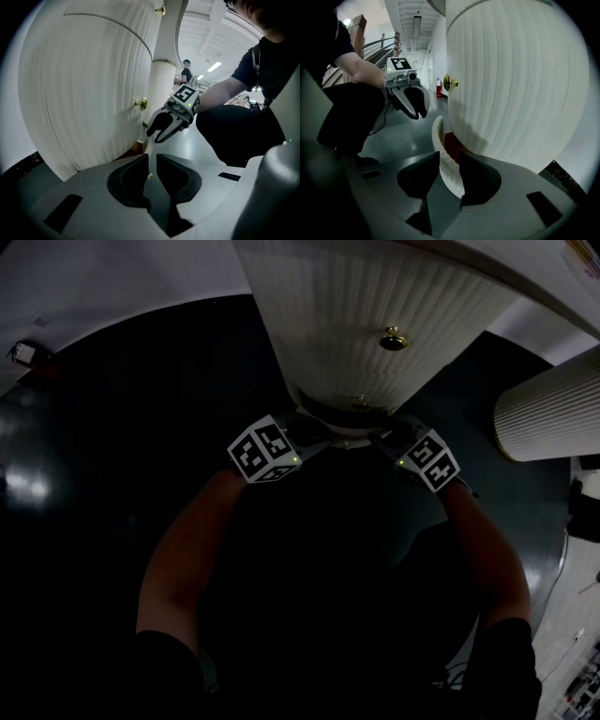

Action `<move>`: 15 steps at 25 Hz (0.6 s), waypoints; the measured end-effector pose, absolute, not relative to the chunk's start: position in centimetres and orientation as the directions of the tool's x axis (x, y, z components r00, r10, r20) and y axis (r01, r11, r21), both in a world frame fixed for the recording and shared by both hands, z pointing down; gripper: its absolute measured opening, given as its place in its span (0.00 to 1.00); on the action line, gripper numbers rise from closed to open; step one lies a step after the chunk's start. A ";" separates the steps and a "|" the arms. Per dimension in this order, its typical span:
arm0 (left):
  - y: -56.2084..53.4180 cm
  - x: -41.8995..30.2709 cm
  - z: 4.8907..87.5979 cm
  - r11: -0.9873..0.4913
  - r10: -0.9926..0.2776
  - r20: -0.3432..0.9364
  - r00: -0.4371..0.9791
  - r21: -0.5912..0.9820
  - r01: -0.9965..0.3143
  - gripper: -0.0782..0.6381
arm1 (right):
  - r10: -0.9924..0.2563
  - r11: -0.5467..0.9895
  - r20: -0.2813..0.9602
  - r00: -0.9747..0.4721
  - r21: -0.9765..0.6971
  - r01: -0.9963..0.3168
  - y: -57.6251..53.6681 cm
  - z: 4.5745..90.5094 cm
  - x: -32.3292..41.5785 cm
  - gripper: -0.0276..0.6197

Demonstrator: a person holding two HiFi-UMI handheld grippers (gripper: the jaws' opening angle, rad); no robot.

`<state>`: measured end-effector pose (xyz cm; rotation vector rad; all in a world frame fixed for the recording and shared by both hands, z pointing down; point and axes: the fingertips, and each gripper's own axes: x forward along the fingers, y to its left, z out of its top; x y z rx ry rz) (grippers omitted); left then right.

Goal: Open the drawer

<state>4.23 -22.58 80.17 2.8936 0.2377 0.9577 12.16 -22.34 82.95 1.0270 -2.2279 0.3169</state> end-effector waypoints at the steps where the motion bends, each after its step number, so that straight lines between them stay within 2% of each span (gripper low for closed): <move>1: -22.6 4.4 80.0 -0.985 0.167 0.578 0.799 0.125 0.115 0.18 | -0.579 0.672 0.655 -0.485 0.047 -0.739 -22.4 83.2 11.9 0.22; 10: -24.8 4.6 78.4 -0.993 0.096 0.538 0.837 0.111 0.042 0.18 | -0.553 0.679 0.635 -0.539 -0.032 -0.733 -22.3 83.5 11.8 0.22; 15: -24.9 4.0 78.1 -0.984 0.151 0.536 0.831 0.163 0.074 0.18 | -0.474 0.737 0.663 -0.580 -0.062 -0.673 -20.6 83.6 11.0 0.20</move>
